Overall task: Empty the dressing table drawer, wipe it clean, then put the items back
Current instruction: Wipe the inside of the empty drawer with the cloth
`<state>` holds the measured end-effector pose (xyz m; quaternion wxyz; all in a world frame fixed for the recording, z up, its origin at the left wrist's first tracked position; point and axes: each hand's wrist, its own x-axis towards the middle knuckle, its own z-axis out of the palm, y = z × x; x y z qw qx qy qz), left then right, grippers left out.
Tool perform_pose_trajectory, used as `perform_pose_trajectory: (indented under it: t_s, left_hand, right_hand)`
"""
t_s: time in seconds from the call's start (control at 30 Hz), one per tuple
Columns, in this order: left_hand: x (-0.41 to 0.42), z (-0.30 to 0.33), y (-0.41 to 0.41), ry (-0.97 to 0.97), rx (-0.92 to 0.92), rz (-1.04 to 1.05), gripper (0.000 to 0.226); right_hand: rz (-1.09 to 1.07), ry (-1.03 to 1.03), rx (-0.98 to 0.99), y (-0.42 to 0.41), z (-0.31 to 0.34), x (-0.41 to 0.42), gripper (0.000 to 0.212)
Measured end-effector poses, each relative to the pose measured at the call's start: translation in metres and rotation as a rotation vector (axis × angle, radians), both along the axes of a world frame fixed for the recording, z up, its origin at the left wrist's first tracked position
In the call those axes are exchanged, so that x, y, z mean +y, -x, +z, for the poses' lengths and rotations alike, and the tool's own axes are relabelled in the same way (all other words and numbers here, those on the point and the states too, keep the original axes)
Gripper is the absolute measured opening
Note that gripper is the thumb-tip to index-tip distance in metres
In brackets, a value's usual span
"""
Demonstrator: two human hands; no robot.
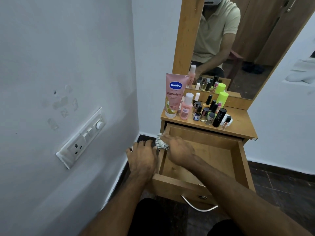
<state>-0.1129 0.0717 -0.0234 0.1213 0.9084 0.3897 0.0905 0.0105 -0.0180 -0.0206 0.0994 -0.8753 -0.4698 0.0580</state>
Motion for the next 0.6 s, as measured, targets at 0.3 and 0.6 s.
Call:
perform_pose_trajectory:
  t_s: [0.3,0.6]
  left_hand:
    - [0.003,0.0,0.001,-0.022,0.055,-0.036,0.053]
    - [0.003,0.001,-0.002,-0.049,0.1,-0.081,0.052]
  right_hand:
    - [-0.122,0.233,-0.114,-0.025,0.031,0.042,0.059]
    - [-0.217,0.387,-0.213,-0.027,0.03,0.032,0.052]
